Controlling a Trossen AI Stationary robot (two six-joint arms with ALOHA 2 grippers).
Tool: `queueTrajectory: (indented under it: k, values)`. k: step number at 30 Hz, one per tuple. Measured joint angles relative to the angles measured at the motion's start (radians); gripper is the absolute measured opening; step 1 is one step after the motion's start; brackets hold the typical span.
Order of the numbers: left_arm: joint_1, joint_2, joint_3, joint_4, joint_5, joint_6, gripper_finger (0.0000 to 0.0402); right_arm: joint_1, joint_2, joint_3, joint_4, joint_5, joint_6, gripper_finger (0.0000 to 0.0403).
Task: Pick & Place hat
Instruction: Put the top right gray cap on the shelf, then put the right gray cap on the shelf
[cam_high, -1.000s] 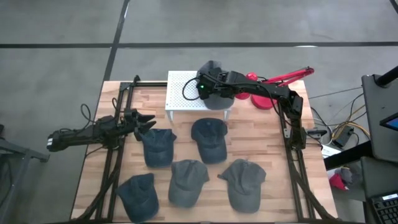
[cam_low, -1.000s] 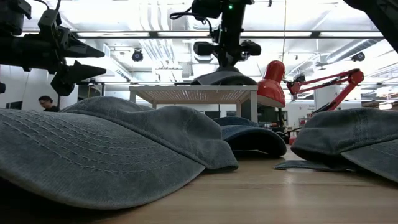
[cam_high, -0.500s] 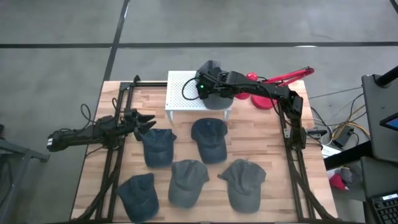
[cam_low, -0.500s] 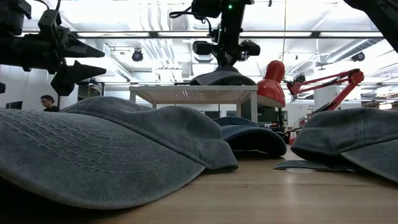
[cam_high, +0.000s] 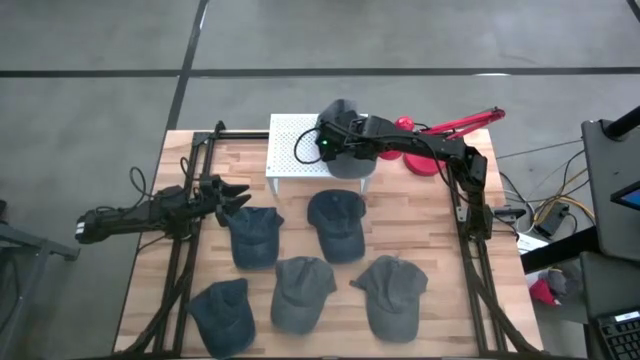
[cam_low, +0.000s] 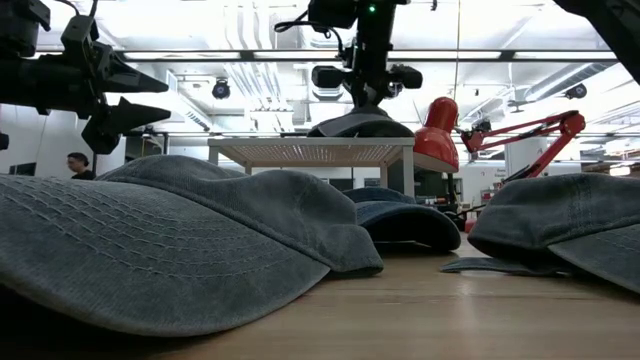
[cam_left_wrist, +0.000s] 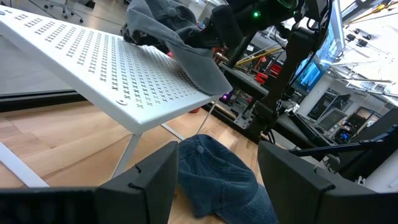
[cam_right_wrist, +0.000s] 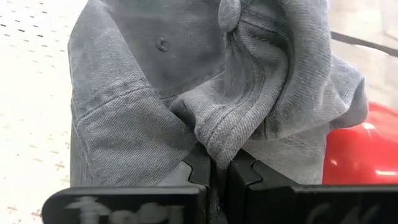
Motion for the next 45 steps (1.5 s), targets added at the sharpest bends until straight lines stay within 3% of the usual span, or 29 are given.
queueTrajectory:
  k: [8, 21, 32, 45]
  values:
    - [0.0, 0.0, 0.0, 0.0, 0.0, 0.0, 0.0223, 0.0, 0.0, 0.0, -0.014, 0.001, 0.033, 0.0038]
    - [0.0, 0.0, 0.0, 0.0, 0.0, 0.0, 0.0223, 0.005, -0.002, 0.0, -0.014, 0.008, 0.042, 0.0193]
    - [0.0, 0.0, 0.0, 0.0, 0.0, 0.0, 0.0223, 0.032, -0.081, 0.0, -0.026, 0.018, 0.043, 0.0286]
    - [0.0, 0.0, 0.0, -0.008, 0.0, 0.0, 0.0223, 0.109, -0.12, 0.0, -0.082, -0.163, -0.037, 0.0331]
